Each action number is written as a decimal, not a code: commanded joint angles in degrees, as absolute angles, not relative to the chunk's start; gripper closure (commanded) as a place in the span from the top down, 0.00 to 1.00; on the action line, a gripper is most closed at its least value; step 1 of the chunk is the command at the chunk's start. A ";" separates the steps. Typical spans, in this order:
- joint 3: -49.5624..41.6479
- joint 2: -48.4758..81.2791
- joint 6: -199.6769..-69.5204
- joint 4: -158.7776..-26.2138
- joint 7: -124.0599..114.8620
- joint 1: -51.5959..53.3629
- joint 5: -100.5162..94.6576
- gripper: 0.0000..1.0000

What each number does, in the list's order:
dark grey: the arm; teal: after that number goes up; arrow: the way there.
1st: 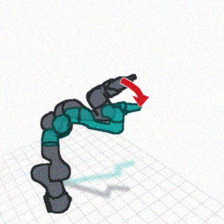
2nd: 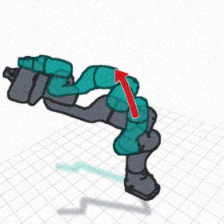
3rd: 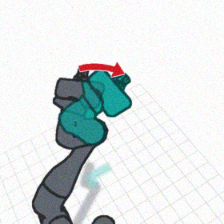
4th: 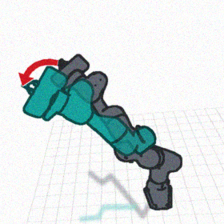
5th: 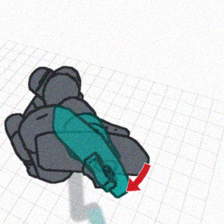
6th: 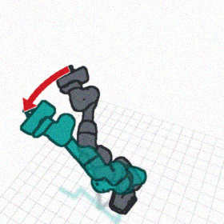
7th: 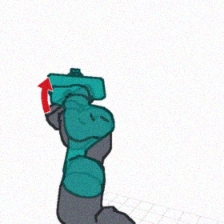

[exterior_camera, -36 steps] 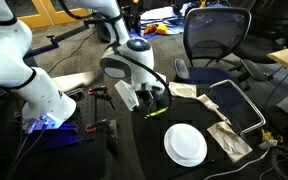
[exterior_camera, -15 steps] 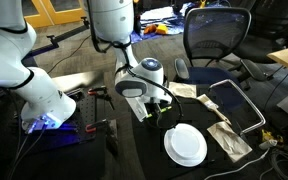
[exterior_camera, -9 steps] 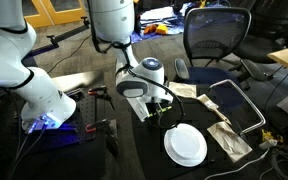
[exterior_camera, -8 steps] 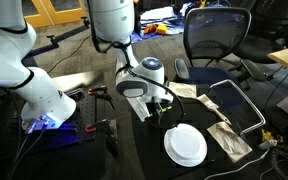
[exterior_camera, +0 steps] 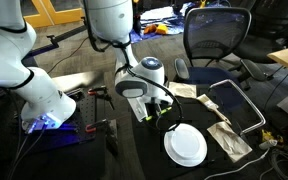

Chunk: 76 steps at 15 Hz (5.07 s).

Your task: Put the marker in the cup

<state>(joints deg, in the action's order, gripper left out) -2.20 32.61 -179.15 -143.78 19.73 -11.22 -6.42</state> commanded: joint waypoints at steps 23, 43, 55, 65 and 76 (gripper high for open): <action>-13.02 -18.39 -148.57 -158.20 10.55 1.27 -23.75 0.04; 2.87 -25.20 -134.42 -155.12 6.36 -3.30 -31.58 0.04; 9.02 -25.24 -118.61 -154.38 4.34 1.31 -52.11 0.04; 10.46 -23.42 -113.65 -155.36 14.86 11.17 -61.69 0.04; 10.89 -21.29 -109.92 -155.94 12.75 13.06 -70.25 0.04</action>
